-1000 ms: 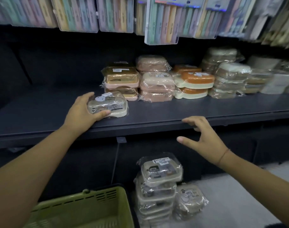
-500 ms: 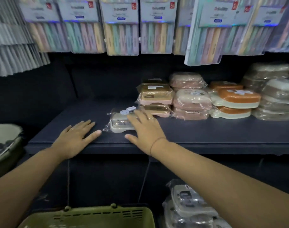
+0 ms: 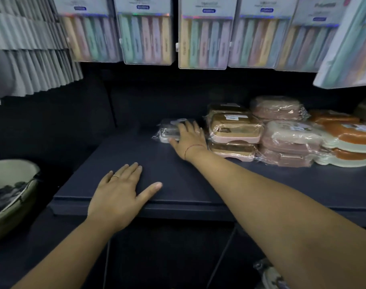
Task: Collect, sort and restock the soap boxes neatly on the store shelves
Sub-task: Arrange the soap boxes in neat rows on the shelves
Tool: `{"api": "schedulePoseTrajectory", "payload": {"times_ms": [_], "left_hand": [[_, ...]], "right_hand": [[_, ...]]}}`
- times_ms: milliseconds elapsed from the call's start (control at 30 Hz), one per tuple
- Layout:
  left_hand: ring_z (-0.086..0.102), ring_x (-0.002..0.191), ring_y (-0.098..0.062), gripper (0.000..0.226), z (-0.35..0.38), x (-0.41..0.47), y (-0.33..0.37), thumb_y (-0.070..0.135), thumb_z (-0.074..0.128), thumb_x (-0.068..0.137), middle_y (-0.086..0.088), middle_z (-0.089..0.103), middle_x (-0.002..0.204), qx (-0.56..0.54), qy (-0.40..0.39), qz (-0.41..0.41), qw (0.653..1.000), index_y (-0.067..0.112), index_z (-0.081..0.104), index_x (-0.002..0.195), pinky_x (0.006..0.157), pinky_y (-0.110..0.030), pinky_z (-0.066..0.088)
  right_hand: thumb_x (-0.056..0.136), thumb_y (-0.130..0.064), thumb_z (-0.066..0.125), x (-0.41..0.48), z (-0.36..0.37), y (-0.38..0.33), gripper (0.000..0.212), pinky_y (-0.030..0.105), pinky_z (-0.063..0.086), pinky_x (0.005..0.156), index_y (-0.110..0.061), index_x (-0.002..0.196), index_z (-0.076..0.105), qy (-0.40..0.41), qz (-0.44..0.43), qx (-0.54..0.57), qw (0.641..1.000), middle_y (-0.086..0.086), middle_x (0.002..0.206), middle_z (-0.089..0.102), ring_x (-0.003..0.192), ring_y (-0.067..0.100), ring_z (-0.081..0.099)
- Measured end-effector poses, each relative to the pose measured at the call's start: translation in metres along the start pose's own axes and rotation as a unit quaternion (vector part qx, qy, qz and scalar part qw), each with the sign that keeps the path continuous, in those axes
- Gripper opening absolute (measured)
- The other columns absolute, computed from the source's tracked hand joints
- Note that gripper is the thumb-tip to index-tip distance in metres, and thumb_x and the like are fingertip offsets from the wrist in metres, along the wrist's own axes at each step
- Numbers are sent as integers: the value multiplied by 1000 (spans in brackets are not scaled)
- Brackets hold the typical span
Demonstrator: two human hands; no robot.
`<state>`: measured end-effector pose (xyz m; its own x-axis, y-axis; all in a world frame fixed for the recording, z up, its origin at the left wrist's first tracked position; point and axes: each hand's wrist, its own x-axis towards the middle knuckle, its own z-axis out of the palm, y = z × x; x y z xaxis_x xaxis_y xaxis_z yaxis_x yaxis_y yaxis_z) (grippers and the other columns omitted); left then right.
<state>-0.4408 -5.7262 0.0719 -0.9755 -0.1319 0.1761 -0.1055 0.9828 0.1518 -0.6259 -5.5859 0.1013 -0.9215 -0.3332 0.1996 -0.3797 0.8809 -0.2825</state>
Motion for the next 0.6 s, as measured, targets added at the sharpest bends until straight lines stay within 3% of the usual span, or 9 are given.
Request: {"api": "schedulePoseTrajectory", "payload": {"times_ms": [367, 600], "left_hand": [[2, 149, -3, 120, -5, -2, 6, 83, -21, 56, 13, 8, 163, 15, 1, -1, 1000, 27, 11, 156, 121, -28, 0], [5, 149, -4, 127, -6, -3, 6, 87, -25, 52, 12, 12, 163, 22, -7, -11, 1000, 27, 14, 156, 120, -28, 2]], "right_hand": [[94, -55, 45, 25, 2, 15, 69, 42, 0, 121, -29, 152, 18, -10, 4, -4, 1000, 3, 162, 8, 149, 28, -5], [93, -60, 44, 1, -2, 0, 78, 39, -2, 121, -22, 154, 15, -2, -9, 31, 999, 7, 162, 1, 149, 25, -6]]}}
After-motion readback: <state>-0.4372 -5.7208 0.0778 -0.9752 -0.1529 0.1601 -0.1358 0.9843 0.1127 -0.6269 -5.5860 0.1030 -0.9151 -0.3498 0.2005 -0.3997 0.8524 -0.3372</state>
